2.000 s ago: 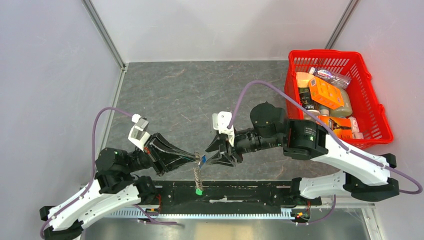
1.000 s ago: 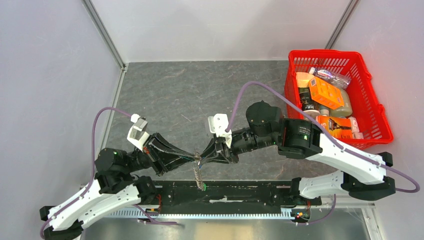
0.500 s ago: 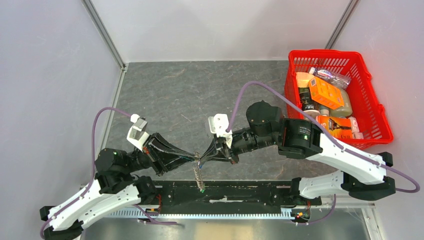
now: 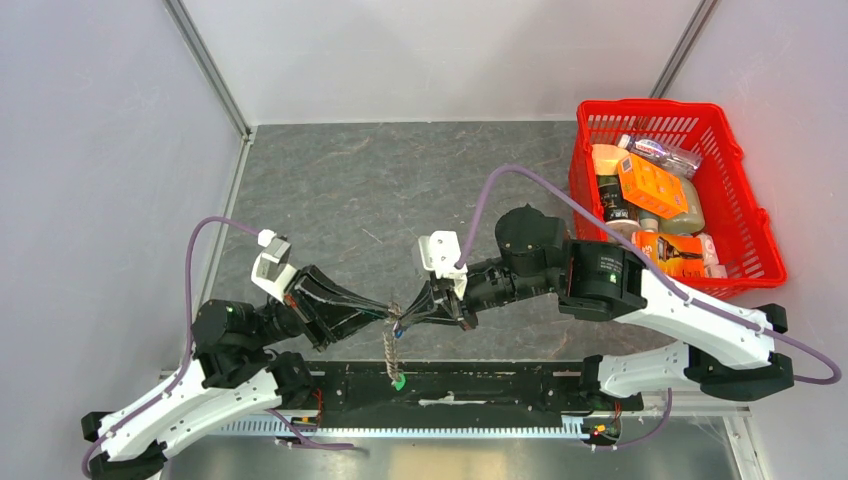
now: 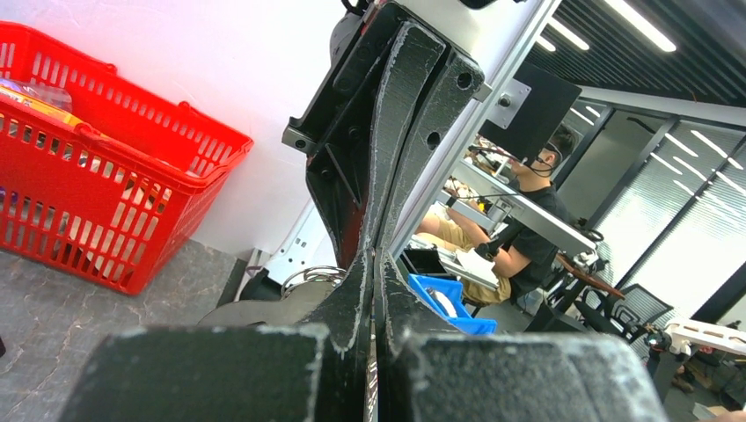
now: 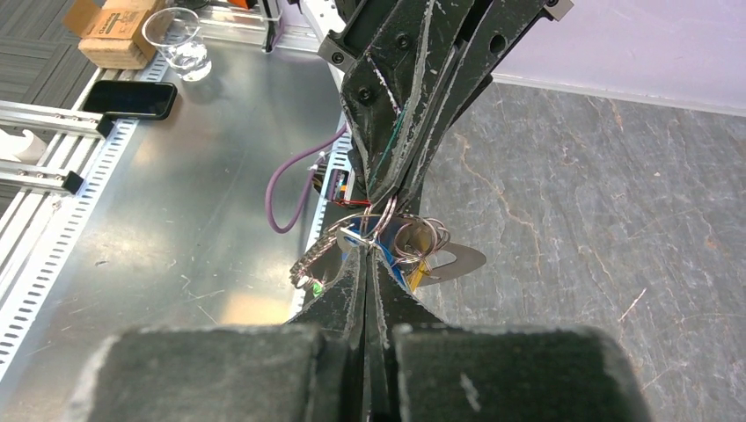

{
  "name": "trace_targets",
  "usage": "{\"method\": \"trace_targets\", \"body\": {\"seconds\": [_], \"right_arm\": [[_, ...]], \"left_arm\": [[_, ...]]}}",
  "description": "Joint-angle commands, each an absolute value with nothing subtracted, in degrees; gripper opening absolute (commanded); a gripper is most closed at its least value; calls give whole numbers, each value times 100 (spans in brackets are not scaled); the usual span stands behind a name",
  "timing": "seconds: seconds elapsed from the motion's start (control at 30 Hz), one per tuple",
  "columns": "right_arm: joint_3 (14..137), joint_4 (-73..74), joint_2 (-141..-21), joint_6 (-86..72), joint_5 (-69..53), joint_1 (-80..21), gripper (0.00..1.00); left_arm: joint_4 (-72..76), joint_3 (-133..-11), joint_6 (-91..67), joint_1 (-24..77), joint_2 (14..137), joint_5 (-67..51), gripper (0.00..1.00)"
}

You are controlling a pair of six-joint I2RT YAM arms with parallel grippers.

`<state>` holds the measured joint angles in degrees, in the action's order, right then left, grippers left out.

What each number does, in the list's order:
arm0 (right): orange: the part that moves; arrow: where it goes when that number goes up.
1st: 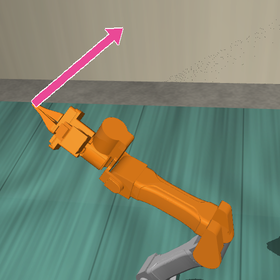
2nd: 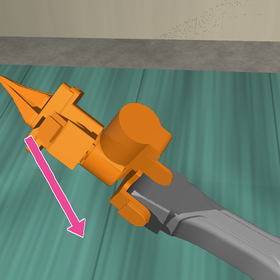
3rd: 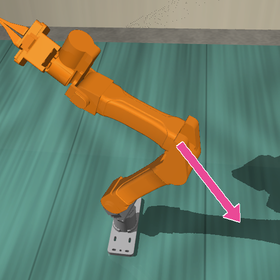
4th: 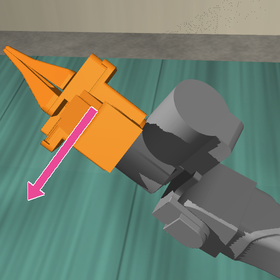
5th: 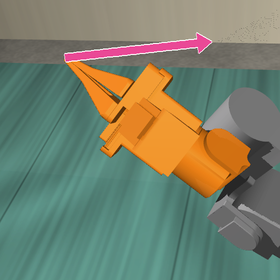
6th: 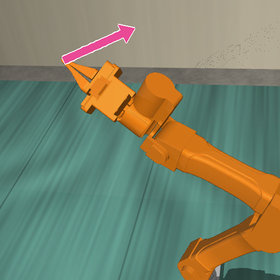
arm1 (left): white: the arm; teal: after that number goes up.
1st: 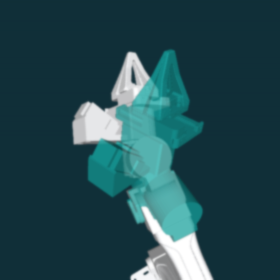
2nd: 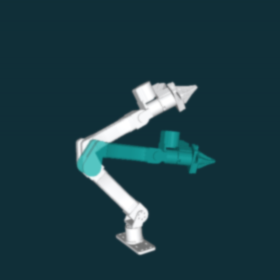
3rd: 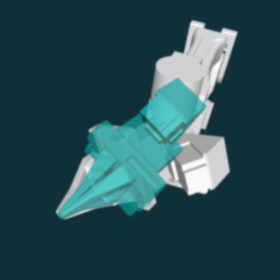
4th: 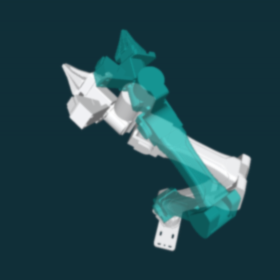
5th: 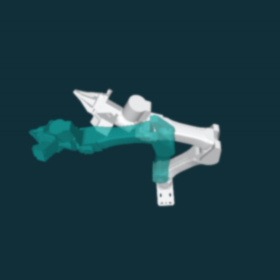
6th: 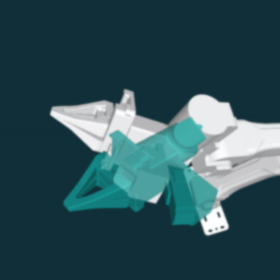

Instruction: Put the keys on the keyring

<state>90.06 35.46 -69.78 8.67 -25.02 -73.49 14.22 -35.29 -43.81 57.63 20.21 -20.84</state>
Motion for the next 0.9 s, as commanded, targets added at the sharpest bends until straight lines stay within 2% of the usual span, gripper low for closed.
{"method": "trace_targets", "body": {"seconds": [0.0,0.67,0.87], "right_arm": [[8934,3304,-6797,914,-2517,-7484,0],[9084,3437,-7034,1071,-2044,-7787,0],[9080,3428,-6727,867,-1733,-7787,29]], "left_arm": [[1920,-3556,-4412,5765,1998,-1671,2],[2052,-3508,-4438,5761,1967,-1451,2],[2053,-3490,-4431,5766,1901,-1464,2]]}}
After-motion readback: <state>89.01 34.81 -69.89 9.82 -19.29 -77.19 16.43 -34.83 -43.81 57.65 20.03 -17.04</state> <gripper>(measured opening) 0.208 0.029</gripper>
